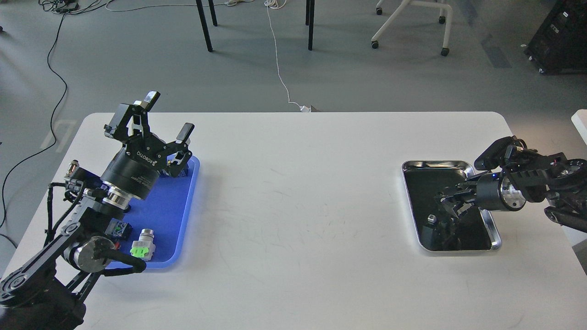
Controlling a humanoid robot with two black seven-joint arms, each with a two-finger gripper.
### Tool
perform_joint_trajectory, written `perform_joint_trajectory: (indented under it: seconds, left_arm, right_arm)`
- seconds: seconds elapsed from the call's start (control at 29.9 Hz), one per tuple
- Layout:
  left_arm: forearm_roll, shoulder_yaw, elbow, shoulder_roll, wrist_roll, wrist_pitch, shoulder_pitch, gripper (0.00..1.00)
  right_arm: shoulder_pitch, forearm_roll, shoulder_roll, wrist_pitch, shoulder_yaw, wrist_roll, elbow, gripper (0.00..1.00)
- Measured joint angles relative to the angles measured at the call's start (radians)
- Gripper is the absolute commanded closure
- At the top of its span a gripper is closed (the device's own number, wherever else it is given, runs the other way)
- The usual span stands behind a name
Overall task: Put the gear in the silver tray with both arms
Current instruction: 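Raise the right gripper away from the silver tray, then grasp a second black gear in the blue tray with the left gripper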
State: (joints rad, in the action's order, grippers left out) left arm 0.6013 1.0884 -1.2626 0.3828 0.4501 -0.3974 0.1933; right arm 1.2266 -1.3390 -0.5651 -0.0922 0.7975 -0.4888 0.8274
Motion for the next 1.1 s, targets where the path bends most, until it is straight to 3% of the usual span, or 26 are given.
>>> perform_joint_trajectory:
  seconds: [0.1,0.17,0.47,0.64,0.87,1.1]
  left_arm:
    - [0.000,0.001,0.000,0.002,0.000,0.000,0.000,0.02]
    - [0.000,0.001,-0.003,0.003,-0.001,0.000,0.000,0.02]
    - [0.000,0.001,-0.005,0.007,0.003,0.006,0.000,0.02]
    - [0.009,-0.001,-0.005,0.043,0.008,0.003,0.003,0.02]
    - [0.148,-0.003,-0.005,0.126,0.033,-0.002,0.024,0.02]
    - [0.541,-0.017,-0.005,0.222,0.039,-0.063,0.073,0.02]
  right_arm:
    - [-0.001,0.007,-0.007,-0.002,-0.011,0.000,0.006,0.10]
    - [0.004,0.019,-0.019,-0.002,-0.035,0.000,0.018,0.06]
    - [0.004,0.159,-0.140,0.006,-0.289,0.000,0.189,0.05]
    - [-0.119,0.540,-0.182,0.007,-0.547,0.000,0.353,0.03]
    - [-0.337,1.018,-0.135,0.047,-0.849,0.000,0.384,0.03]
    - [-0.520,1.256,-0.057,0.149,-1.071,0.000,0.362,0.03]
